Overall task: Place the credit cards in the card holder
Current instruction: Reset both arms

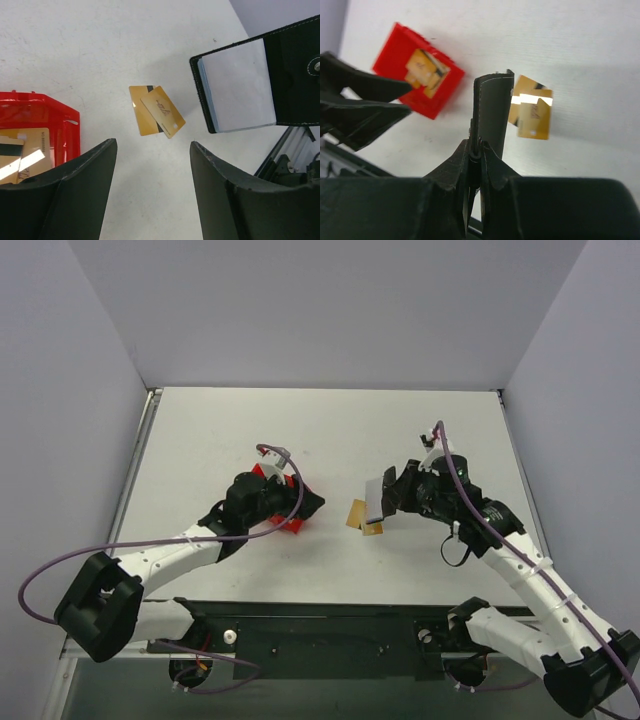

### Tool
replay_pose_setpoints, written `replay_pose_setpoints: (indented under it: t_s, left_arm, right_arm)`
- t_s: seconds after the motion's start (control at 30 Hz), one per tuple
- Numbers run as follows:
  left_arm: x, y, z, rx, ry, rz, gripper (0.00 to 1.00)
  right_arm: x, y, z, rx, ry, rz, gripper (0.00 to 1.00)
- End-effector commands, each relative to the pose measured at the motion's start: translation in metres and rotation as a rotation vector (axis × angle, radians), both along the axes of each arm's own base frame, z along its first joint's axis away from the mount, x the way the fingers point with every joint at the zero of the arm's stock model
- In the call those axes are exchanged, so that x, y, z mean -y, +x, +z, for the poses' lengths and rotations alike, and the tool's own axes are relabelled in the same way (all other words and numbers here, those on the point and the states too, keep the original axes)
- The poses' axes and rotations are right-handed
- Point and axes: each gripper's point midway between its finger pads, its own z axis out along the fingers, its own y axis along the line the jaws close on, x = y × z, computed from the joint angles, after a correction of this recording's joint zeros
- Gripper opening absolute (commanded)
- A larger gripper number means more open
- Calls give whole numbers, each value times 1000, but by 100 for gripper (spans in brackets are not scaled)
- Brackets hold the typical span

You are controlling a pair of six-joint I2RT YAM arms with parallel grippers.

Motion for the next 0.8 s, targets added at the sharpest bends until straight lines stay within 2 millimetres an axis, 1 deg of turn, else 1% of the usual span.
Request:
replay_pose_setpoints:
  t_s: [0.0,0.03,0.07,0.1,0.17,0.2,0.23,0.27,0.3,0.4,0.57,0.6,0.63,0.7,0.73,0.77]
  left_arm:
    - [15,-8,42,60,-208,-77,70]
    - [16,-10,44,67,-223,-85,70]
    - [19,-12,43,51,-240,-100,70]
    - [20,-13,44,55,-253,-109,70]
    - [23,-16,43,43,-278,-129,70]
    - [25,-18,41,25,-289,-140,70]
    - [26,-19,42,35,-305,-146,70]
    - [27,-21,38,15,-314,-152,70]
    - [28,-22,40,22,-328,-158,70]
    - [30,-23,35,2,-336,-162,70]
    - [31,-21,30,-11,-342,-154,70]
    - [31,-21,31,-12,-347,-152,70]
    - [33,-21,33,-9,-356,-160,70]
    - [38,-22,37,-10,-373,-177,70]
    - [41,-23,43,3,-384,-190,70]
    - [45,-26,42,-5,-390,-206,70]
  right_arm:
    - [-51,-18,84,177,259,277,0]
    - [-54,-20,96,214,289,298,0]
    - [-60,-26,103,218,327,334,0]
    - [-62,-28,112,246,350,350,0]
    - [-67,-35,125,260,398,392,0]
    - [-70,-40,127,248,415,413,0]
    - [-72,-40,140,289,440,427,0]
    - [-75,-44,143,282,460,448,0]
    - [-76,-44,148,295,472,456,0]
    - [-81,-52,159,297,522,493,0]
    - [-85,-60,171,304,565,537,0]
    - [-85,-62,170,295,573,541,0]
    - [-86,-64,173,302,581,556,0]
    - [-89,-65,173,287,602,565,0]
    - [-90,-63,171,283,605,565,0]
    - [-91,-63,167,273,607,564,0]
